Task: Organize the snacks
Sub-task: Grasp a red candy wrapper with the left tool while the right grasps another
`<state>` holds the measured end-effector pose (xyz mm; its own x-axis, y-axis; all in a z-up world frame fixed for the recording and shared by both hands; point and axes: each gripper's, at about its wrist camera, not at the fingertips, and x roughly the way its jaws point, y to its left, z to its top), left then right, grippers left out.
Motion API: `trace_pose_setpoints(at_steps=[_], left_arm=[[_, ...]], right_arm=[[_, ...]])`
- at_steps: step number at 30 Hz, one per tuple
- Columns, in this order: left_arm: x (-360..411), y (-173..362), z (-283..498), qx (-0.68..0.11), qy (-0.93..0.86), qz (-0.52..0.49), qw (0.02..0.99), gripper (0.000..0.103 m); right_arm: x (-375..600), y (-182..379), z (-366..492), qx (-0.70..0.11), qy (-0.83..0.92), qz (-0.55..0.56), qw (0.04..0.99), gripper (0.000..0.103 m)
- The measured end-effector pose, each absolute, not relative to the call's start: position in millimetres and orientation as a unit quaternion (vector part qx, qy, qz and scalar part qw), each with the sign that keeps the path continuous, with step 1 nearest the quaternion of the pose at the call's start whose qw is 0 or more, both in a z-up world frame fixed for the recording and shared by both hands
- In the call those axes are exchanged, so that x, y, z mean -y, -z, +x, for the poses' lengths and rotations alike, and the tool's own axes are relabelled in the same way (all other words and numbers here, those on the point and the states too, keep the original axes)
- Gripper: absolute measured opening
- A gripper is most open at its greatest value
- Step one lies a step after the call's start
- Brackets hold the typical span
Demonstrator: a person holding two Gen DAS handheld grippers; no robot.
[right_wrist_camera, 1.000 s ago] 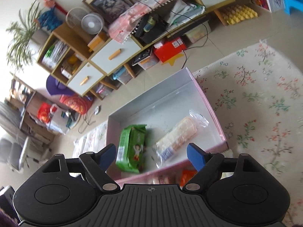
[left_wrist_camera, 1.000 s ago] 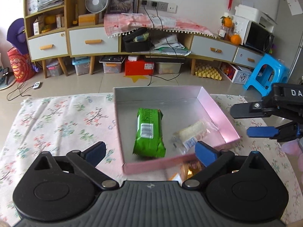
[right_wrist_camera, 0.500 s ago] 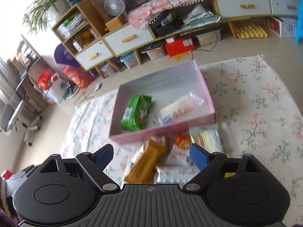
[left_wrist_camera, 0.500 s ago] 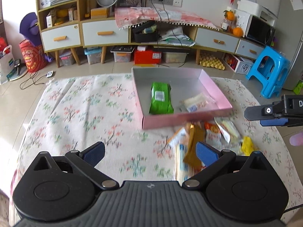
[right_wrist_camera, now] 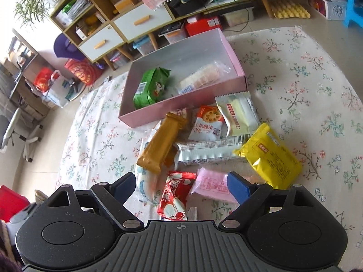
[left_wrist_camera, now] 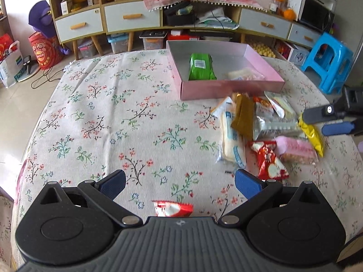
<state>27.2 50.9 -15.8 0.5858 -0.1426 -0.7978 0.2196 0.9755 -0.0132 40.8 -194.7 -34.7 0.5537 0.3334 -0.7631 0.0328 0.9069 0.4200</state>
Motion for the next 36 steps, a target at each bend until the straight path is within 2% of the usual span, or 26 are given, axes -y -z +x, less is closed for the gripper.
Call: trace_pose_setpoints(at_steps=[11,16,22,27,31,34,36], left_arm=[[-57,35,16,-0.501,0.122,0.054,0.855,0.102],[-63,44,14,-0.528,0.132,0.038,0.838,0.098],[-69,52,17,-0.547,0.127,0.023,0.827,0.088],[-70,62,19,-0.558,0.119,0.033,0.82,0.075],[-69,64,18,-0.556,0.115,0.046,0.822,0.071],[-70,62,18,-0.551,0.113,0.054,0.825,0.062],[-71,62,18,-0.55,0.112,0.057,0.826,0.057]], right_arm=[[173,50,40,-0.495,-0.103,0.196,0.84,0.089],[159,60,43,-0.514,-0.114,0.197,0.827,0.089],[138,73,47,-0.528,-0.118,0.169,0.824,0.089],[131,82,51,-0.533,-0.104,0.152,0.826,0.087],[127,84,52,-0.532,-0.094,0.139,0.83,0.071],[125,87,53,-0.533,-0.085,0.132,0.831,0.06],[124,88,54,-0.534,-0.081,0.127,0.832,0.049]])
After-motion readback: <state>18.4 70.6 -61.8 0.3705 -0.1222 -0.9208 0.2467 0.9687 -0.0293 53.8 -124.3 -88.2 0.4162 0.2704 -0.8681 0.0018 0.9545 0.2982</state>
